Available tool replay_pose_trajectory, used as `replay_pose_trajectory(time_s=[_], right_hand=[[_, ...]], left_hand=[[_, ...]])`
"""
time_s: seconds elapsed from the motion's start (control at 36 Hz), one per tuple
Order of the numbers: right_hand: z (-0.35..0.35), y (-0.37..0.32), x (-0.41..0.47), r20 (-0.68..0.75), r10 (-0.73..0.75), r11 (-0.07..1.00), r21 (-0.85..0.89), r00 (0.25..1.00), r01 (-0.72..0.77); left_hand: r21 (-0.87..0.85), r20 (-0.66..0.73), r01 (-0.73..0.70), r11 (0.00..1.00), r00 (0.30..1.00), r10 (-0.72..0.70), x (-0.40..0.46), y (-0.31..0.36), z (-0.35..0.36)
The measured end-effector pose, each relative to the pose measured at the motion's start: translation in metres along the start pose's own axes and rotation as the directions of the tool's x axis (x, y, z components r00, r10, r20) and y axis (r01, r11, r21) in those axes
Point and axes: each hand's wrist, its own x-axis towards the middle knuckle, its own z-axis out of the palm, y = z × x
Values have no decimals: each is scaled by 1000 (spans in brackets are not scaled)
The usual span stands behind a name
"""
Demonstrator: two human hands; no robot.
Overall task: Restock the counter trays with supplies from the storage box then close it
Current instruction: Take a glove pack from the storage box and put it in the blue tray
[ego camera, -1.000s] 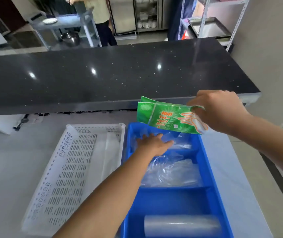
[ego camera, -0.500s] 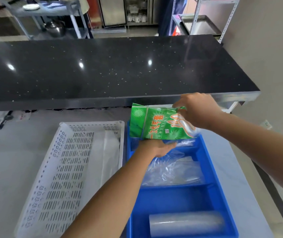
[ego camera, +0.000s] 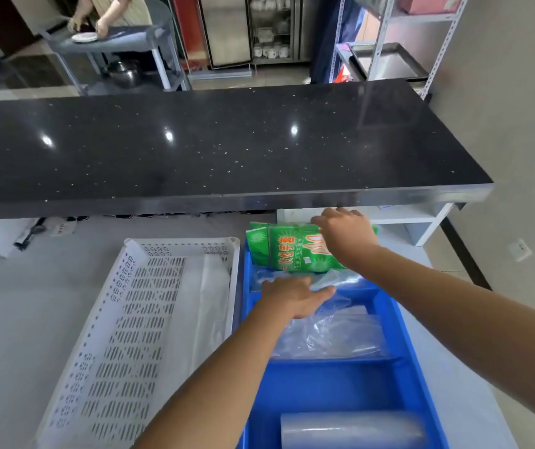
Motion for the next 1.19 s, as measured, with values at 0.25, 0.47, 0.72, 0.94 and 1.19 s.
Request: replay_pose_trajectory(time_s=[0.25, 0.47, 0.72, 0.94, 1.19], right_hand=[[29, 22, -78, -269, 318, 920, 317, 909, -228], [37, 46, -77, 307, 518, 149, 887, 799, -438], [45, 64, -47, 361, 510, 97, 878, 781, -469], [54, 66, -26, 315, 639, 358, 685, 702, -634], [59, 55, -45, 166, 644, 380, 778, 746, -501]], left_hand=[[-182, -693, -319, 930, 712, 109, -29, -48, -18], [-595, -646, -194, 780, 693, -320, 1, -79, -30], [-708, -447, -195, 679, 868, -217, 24, -101, -50], [-560, -537, -153, 814, 816, -216, 29, -91, -52], [-575, -589, -185, 797, 770, -246, 23, -86, -49]])
